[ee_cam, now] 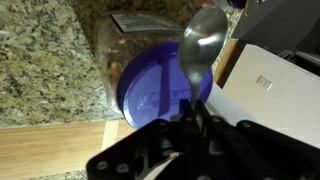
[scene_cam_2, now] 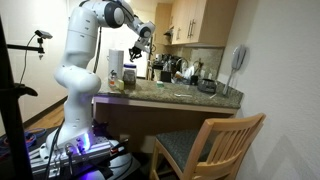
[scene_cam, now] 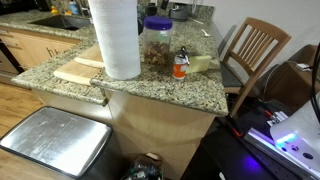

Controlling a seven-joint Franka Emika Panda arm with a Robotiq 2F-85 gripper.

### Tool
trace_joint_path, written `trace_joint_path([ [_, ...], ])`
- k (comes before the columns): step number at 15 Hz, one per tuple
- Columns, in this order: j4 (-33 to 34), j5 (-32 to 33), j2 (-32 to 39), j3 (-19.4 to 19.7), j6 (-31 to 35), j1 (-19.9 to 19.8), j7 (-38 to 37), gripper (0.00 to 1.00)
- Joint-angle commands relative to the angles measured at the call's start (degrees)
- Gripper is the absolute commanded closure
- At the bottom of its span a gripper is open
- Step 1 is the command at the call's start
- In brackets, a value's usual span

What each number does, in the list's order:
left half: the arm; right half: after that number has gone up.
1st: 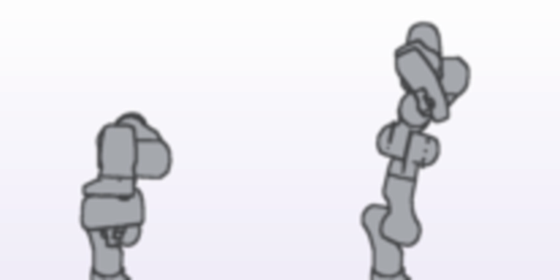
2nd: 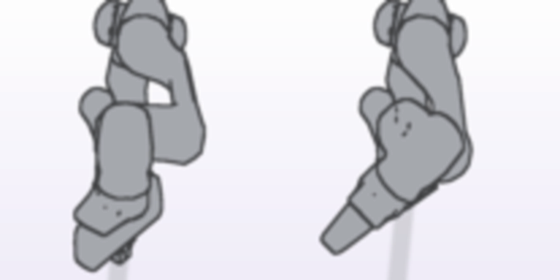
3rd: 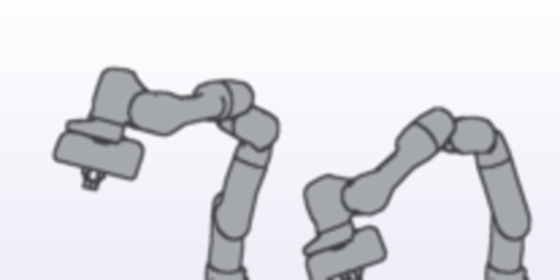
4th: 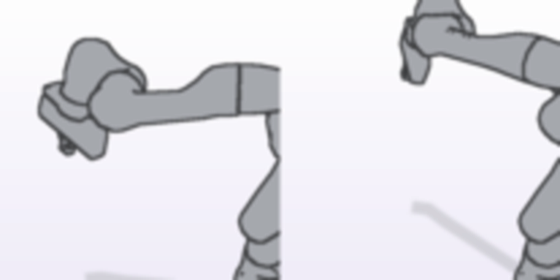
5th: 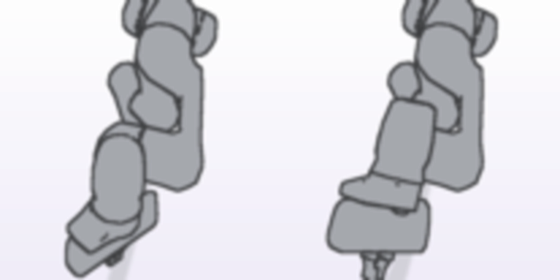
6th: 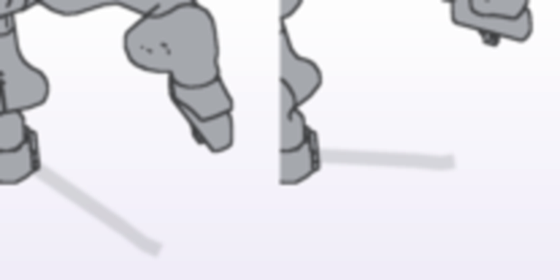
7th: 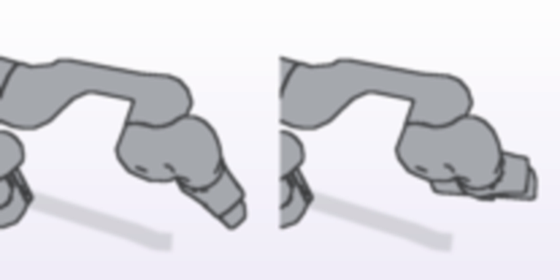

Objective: Remove the white plastic spoon from the top of the closed jar and replace it with the silver spoon

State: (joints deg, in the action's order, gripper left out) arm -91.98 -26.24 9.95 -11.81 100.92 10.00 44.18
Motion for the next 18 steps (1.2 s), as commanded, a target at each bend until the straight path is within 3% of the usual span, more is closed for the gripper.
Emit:
trace_joint_path([
  [1,0.3,0.1,0.1,-0.5,-0.2,-0.4,-0.2,0.93],
  [2,0.3,0.1,0.1,-0.5,-0.2,-0.4,-0.2,0.98],
  [9,-0.8,0.1,4.3,-1.9,0.7,0.8,-0.4,0.98],
  [18,-0.9,2.6,3.5,-2.0,2.9,0.9,-0.8,0.98],
])
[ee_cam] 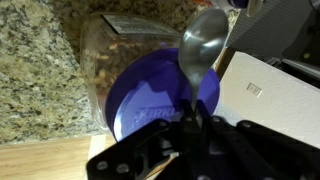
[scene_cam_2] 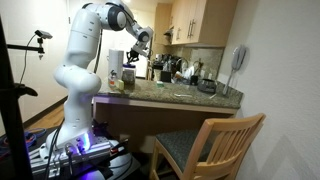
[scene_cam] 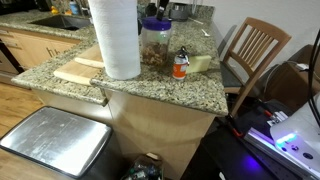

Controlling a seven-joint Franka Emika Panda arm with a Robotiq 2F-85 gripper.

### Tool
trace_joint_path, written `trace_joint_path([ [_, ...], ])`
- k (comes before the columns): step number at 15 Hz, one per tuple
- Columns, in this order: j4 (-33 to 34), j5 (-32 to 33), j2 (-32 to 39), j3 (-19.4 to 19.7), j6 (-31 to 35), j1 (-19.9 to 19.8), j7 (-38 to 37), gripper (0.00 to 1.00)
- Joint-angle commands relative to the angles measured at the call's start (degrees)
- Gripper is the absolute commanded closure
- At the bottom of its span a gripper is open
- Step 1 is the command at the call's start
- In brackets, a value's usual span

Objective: Remove the white plastic spoon from the top of the closed jar and replace it with the silver spoon

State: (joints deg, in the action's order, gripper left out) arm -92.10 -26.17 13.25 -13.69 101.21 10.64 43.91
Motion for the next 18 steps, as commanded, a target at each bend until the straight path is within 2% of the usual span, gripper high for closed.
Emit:
trace_joint_path([
  [1,-0.8,2.9,0.2,-0.1,2.9,0.3,-0.7,0.98],
  [2,-1.0,3.1,0.2,-0.2,3.3,0.4,-1.1,0.98],
  [3,-1.1,3.7,0.2,-0.2,3.7,0.5,-1.8,0.68],
  [4,-1.2,3.8,0.1,-0.3,3.8,0.6,-2.1,0.68],
  [7,-1.4,3.5,-0.6,-0.5,5.2,0.6,-2.8,0.51],
  [13,-1.8,4.5,-2.8,-0.5,13.2,0.3,-2.7,0.07],
  [14,-1.9,4.3,-3.6,-0.6,14.4,0.2,-2.6,0.01],
  [16,-1.9,1.7,-5.5,-0.9,15.8,-0.4,-1.8,0.0],
  [18,-1.8,-5.0,-8.7,-0.9,15.4,-1.7,0.1,0.0],
])
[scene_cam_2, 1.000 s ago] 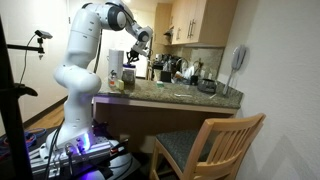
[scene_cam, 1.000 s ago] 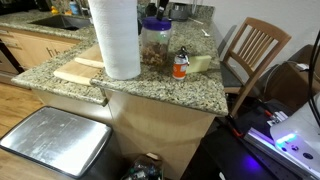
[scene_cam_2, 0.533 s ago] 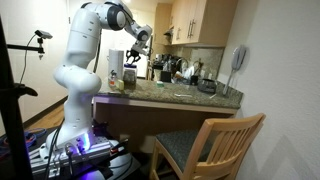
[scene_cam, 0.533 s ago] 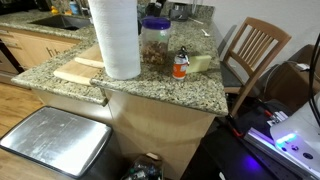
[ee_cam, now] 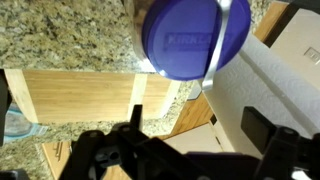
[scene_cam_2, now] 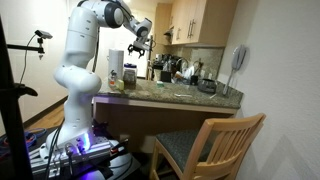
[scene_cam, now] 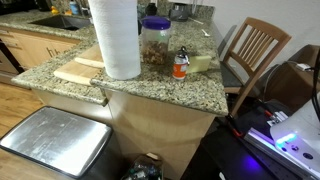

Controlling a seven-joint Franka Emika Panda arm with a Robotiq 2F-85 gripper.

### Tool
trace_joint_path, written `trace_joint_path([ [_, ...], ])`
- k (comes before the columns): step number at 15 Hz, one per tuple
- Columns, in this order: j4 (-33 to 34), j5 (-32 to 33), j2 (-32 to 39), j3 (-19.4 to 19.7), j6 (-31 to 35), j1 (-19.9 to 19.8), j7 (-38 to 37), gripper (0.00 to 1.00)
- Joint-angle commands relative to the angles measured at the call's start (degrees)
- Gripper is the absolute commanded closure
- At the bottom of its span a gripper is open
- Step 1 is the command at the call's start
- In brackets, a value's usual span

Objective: Remove the white plastic spoon from the top of the closed jar and replace it with the silver spoon

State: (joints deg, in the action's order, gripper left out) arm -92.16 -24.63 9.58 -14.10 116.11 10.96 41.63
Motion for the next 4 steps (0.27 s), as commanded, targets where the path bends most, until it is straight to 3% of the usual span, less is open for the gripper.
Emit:
trace_joint_path([
  [1,-1.2,-10.2,-6.0,-0.2,-1.4,-2.5,4.0,0.0],
  [2,0.4,-5.6,-2.7,0.0,-0.2,-0.6,0.9,0.0],
  [4,0.3,-8.5,-5.1,0.5,-0.9,-1.1,1.8,0.0],
])
